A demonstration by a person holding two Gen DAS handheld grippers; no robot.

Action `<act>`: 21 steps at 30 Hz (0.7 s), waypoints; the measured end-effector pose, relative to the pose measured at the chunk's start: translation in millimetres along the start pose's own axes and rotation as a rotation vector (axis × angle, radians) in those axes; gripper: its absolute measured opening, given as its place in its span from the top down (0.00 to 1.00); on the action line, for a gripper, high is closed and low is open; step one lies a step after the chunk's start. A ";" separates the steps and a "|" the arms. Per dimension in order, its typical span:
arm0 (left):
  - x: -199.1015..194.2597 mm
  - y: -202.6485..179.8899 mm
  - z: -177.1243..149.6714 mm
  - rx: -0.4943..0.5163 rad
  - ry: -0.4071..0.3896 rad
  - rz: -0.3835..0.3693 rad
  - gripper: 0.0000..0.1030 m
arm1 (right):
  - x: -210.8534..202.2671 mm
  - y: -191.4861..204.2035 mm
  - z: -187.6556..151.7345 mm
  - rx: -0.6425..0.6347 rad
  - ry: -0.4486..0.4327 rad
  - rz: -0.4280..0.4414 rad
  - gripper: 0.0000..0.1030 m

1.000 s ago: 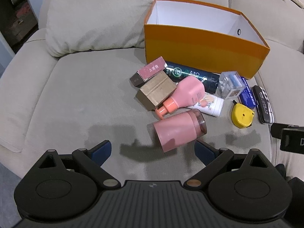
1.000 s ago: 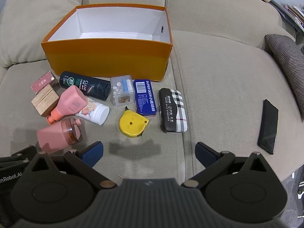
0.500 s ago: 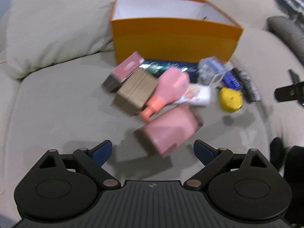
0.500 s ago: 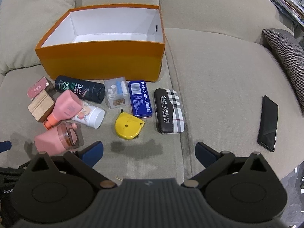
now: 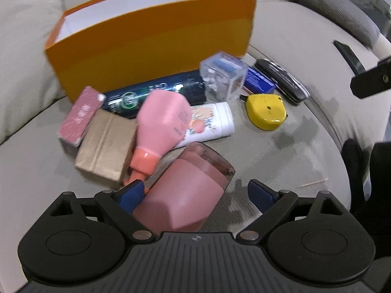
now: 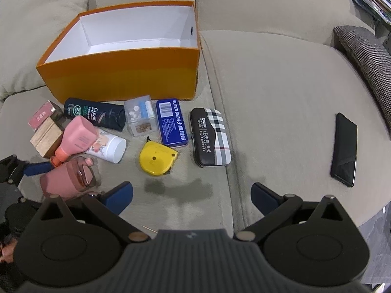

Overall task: Organize rigid objects
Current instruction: 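Grasp the pink tumbler with the left tool while the right tool grasps the plaid glasses case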

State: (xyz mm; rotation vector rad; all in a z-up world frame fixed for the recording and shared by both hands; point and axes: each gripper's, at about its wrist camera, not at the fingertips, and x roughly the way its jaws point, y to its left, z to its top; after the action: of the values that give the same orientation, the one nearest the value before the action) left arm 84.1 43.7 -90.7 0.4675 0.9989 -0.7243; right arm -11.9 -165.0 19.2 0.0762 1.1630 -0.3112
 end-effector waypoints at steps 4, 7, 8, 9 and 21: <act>4.5 0.3 -1.1 0.015 0.013 -0.019 0.10 | 4.6 -4.3 -1.1 0.003 0.014 0.004 0.01; 2.5 4.8 -4.5 -0.027 0.031 -0.068 0.24 | 7.6 -5.8 -0.9 0.002 0.022 0.007 0.01; 3.8 7.0 -6.0 -0.048 0.040 -0.090 0.30 | 8.8 -6.3 -0.7 0.003 0.024 0.007 0.01; 3.9 8.1 -7.2 -0.063 0.048 -0.101 0.34 | 9.8 -7.1 -0.9 0.004 0.027 0.008 0.01; 18.9 -3.9 -12.7 -0.133 -0.018 -0.045 0.36 | 26.6 -29.6 20.2 0.038 0.025 0.030 0.01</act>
State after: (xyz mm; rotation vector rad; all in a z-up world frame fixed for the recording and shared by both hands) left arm 80.2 43.1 -113.5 0.3231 1.0367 -0.6958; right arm 7.4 -203.1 6.0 0.1311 1.1801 -0.3062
